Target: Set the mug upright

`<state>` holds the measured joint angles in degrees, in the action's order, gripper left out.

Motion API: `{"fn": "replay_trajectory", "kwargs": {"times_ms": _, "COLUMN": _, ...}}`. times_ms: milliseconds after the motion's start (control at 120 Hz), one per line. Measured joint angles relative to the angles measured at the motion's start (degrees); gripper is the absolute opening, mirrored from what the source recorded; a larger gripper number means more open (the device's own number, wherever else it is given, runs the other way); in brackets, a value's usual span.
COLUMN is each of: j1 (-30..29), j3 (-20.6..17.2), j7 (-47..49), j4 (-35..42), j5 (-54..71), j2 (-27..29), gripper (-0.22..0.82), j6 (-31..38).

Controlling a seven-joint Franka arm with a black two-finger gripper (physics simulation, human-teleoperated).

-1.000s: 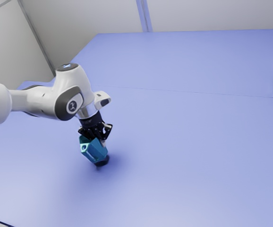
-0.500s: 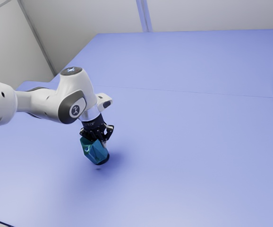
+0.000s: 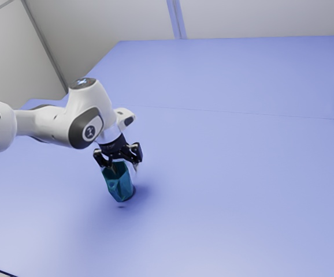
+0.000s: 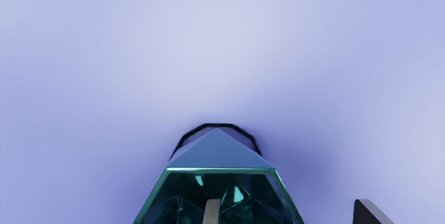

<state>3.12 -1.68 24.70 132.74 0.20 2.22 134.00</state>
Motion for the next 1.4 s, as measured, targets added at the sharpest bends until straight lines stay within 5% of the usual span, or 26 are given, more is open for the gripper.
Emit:
{"fn": "replay_trajectory", "kwargs": {"times_ms": 367, "j1": 3.13, "j3": -0.08, "j7": 0.15, "j4": -3.12, "j5": -0.24, "j2": 4.98, "gripper": 0.55, "j6": -2.77}}
{"fn": "replay_trajectory", "kwargs": {"times_ms": 875, "j1": -0.62, "j3": -4.32, "j7": -1.97, "j4": -27.15, "j5": -0.06, "j2": -0.22, "gripper": 0.59, "j6": -28.53}}
{"fn": "replay_trajectory", "kwargs": {"times_ms": 1400, "j1": -2.61, "j3": -4.12, "j7": -6.95, "j4": -42.05, "j5": 0.48, "j2": -5.07, "gripper": 0.59, "j6": -41.44}}
